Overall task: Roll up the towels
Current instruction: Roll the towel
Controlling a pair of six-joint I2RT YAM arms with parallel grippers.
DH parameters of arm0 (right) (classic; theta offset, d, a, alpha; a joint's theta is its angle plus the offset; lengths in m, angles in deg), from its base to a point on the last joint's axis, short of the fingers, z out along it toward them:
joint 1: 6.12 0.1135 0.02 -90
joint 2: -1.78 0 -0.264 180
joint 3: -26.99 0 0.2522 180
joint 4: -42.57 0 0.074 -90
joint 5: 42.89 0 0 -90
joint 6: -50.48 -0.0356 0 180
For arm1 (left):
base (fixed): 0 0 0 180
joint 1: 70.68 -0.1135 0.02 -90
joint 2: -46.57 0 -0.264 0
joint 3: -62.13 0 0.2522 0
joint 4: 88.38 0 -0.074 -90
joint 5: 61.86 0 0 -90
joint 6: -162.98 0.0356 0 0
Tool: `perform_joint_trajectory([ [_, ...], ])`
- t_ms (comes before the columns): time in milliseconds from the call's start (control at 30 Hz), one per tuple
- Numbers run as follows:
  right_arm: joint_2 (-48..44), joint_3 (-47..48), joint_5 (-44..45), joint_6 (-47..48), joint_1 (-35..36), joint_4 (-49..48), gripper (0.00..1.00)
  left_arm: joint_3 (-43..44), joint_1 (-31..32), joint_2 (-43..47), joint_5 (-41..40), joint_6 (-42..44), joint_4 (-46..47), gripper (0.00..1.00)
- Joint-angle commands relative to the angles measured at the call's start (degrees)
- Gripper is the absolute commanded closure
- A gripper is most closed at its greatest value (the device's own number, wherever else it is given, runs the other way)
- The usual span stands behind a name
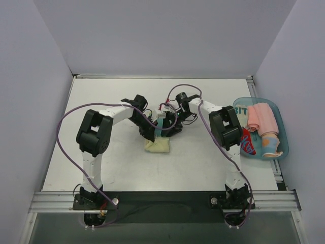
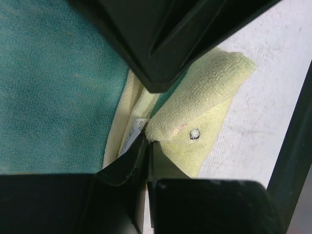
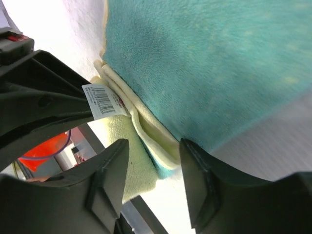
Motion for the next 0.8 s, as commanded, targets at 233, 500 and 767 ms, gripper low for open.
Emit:
perform_joint_trajectory([
  [233,-12.05,-7.38,-5.29,1.77,-4.91,1.47,0.49,-0.14,-2.14,-1.39,3.95,-2.42,0.89,0.89],
  [500,-11.61,-12.91,-12.41,-0.6,-2.71,-3.1,0.41,0.56,-3.19,-2.88,5.27,-4.27,0.89,0.87],
  [767,-6.26,-11.87,-5.83,-1.39,0.45,-4.16,0.58,-0.49,-5.21,-3.59,7.03,-3.83,0.89,0.83],
])
